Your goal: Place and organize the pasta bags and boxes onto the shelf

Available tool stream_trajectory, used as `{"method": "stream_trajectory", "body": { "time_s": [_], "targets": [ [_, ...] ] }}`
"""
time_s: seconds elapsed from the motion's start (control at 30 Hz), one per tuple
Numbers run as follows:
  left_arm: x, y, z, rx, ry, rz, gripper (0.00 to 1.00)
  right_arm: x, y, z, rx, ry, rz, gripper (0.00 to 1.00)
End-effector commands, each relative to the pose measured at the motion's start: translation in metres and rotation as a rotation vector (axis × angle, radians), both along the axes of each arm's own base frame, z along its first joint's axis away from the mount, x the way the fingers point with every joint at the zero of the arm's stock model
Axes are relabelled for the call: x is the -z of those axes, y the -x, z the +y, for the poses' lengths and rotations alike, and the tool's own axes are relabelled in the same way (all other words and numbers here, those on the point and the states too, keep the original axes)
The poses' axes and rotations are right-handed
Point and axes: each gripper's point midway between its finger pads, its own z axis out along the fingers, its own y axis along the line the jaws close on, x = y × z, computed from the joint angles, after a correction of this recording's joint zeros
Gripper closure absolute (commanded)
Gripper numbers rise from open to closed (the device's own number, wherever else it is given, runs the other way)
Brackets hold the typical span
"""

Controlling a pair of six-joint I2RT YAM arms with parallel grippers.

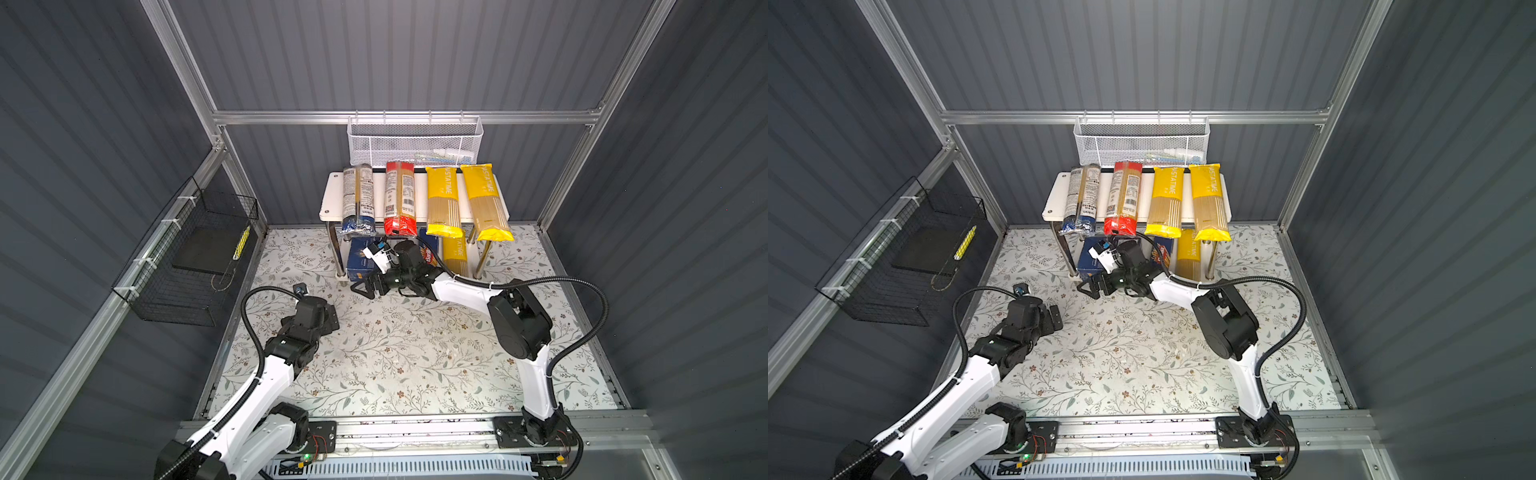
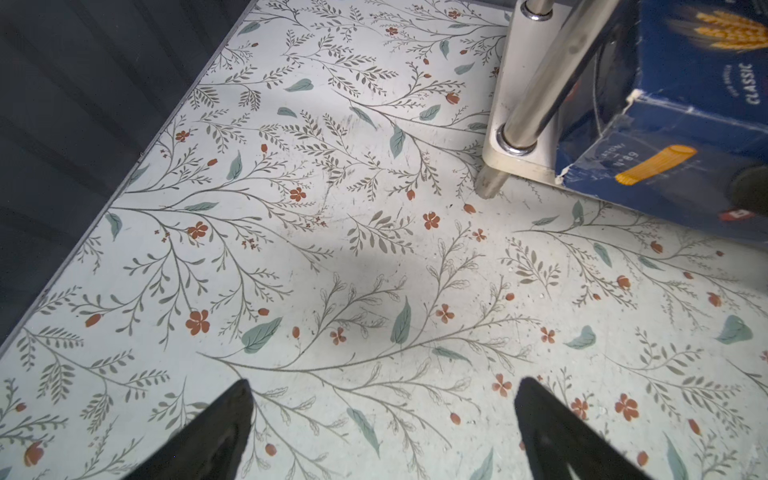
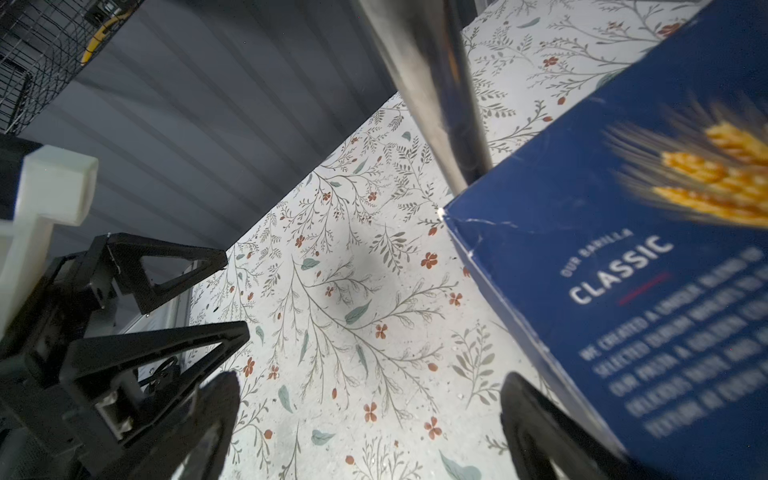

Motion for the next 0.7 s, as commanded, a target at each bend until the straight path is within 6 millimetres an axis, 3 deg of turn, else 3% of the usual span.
{"method": "stream_trajectory", "body": {
  "time_s": [0.0, 0.13, 0.23, 0.3, 0.5, 0.67],
  "targets": [
    [-0.019, -0.017, 0.005, -0.014, -0.031, -0.06, 0.01, 0.006, -0.009, -0.012, 0.05, 0.048, -0.01, 0.01],
    [-0.021, -0.028, 0.017, -0.043, -0.034, -0.092, 0.01, 0.014, 0.01, -0.032, 0.073, 0.116, -0.03, 0.01],
    [-0.025, -0.036, 0.035, -0.092, 0.001, -0.117, 0.01, 0.014, 0.031, -0.061, 0.121, 0.161, -0.038, 0.01],
    [-0.026, -0.04, 0.047, -0.122, 0.021, -0.148, 0.01, 0.003, 0.04, -0.085, 0.189, 0.174, -0.066, 0.01],
    [-0.012, -0.043, 0.086, -0.284, 0.024, -0.22, 0.01, 0.0, 0.044, -0.199, 0.557, 0.368, -0.139, 0.01],
    [-0.001, -0.061, 0.091, -0.24, -0.056, -0.247, 0.01, -0.013, 0.036, -0.313, 0.874, 0.46, -0.184, 0.01]
  ]
}}
